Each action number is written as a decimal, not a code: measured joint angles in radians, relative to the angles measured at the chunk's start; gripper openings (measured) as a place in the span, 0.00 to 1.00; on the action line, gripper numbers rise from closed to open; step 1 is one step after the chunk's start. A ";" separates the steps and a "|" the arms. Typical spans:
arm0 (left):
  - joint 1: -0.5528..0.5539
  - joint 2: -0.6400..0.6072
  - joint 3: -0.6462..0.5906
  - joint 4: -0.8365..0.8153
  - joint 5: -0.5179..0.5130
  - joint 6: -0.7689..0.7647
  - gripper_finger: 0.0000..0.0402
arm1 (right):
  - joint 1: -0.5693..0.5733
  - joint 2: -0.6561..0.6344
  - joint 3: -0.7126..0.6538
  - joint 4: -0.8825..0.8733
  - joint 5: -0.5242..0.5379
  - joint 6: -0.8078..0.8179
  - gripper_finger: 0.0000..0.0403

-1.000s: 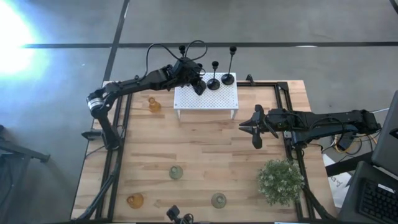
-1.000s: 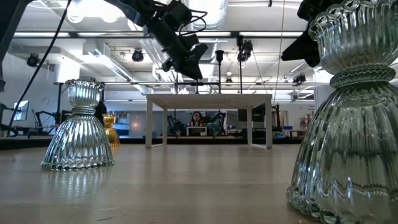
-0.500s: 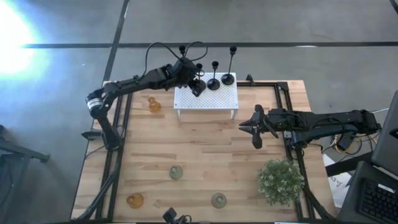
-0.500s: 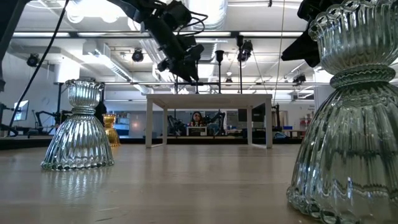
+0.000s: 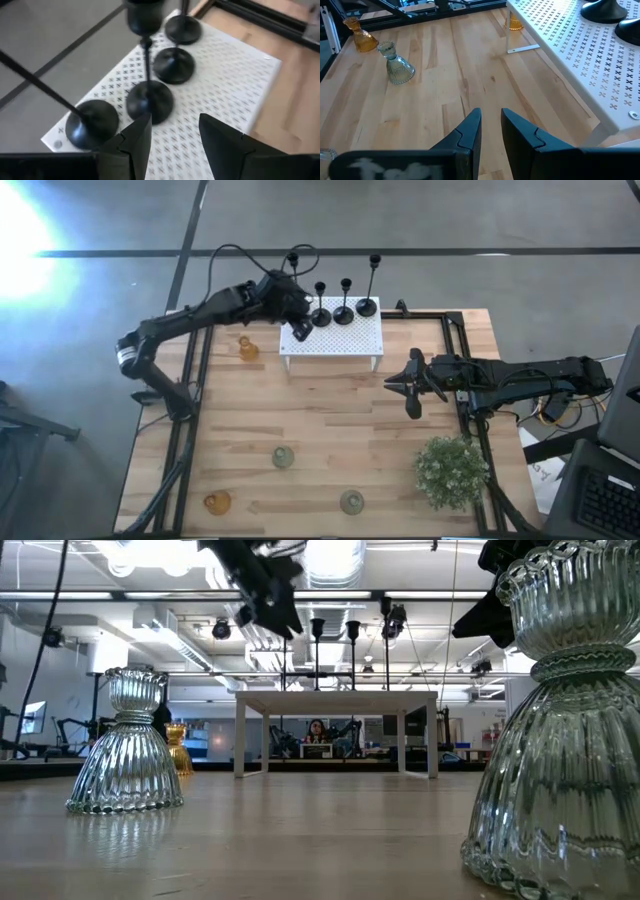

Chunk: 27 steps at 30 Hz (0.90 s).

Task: Pick & Place candle stick holders
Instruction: Put the top yellow glass candle holder on the shelf

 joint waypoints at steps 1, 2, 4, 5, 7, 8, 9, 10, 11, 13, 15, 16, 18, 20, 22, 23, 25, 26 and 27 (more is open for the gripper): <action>-0.009 -0.016 -0.001 -0.019 0.006 0.000 0.42 | 0.000 0.000 0.000 0.000 0.000 0.000 0.17; -0.020 -0.035 -0.001 -0.033 0.008 0.000 0.42 | 0.000 0.000 0.000 0.000 0.000 0.000 0.17; -0.043 -0.072 -0.002 -0.071 0.010 0.000 0.42 | 0.000 0.000 0.000 0.000 0.000 0.000 0.17; -0.057 -0.092 -0.002 -0.089 0.011 0.000 0.42 | 0.000 0.000 0.000 0.000 0.000 0.000 0.17; -0.087 -0.132 -0.002 -0.126 0.010 -0.006 0.42 | 0.000 0.000 0.000 0.000 0.000 0.000 0.17; -0.103 -0.153 -0.002 -0.147 0.010 -0.012 0.41 | 0.000 0.000 0.000 0.000 0.000 0.000 0.17; -0.122 -0.172 -0.002 -0.164 0.010 -0.020 0.41 | 0.000 0.000 0.000 0.000 0.000 0.000 0.17; -0.140 -0.192 -0.002 -0.180 0.009 -0.027 0.41 | 0.000 0.000 0.000 0.000 0.000 0.000 0.17; -0.160 -0.212 -0.002 -0.197 0.007 -0.038 0.41 | 0.000 0.000 0.000 0.000 0.000 0.000 0.17; -0.204 -0.250 -0.002 -0.222 -0.006 -0.058 0.41 | 0.000 0.000 0.000 0.000 0.000 0.000 0.17; -0.249 -0.285 -0.002 -0.240 -0.027 -0.080 0.41 | 0.000 0.000 0.000 0.000 0.000 0.000 0.17; -0.272 -0.303 -0.002 -0.250 -0.044 -0.093 0.41 | 0.000 0.000 0.000 0.000 0.000 0.000 0.17; -0.320 -0.331 -0.002 -0.277 -0.088 -0.119 0.41 | 0.000 0.000 0.000 0.000 0.000 0.000 0.17; -0.366 -0.354 -0.002 -0.318 -0.149 -0.149 0.41 | 0.000 0.000 0.000 0.000 0.000 0.000 0.17; -0.410 -0.374 -0.005 -0.374 -0.231 -0.190 0.41 | 0.000 0.000 0.000 0.000 0.000 0.000 0.17; -0.431 -0.382 -0.012 -0.403 -0.270 -0.215 0.41 | 0.000 0.000 0.000 0.000 0.000 0.000 0.17; -0.467 -0.397 -0.035 -0.449 -0.337 -0.272 0.41 | 0.000 0.000 0.000 0.000 0.000 0.000 0.17; -0.481 -0.405 -0.052 -0.468 -0.359 -0.302 0.41 | 0.000 0.000 0.000 0.000 0.000 0.000 0.17; -0.492 -0.412 -0.072 -0.478 -0.371 -0.329 0.41 | 0.000 0.000 0.000 0.000 0.000 0.000 0.17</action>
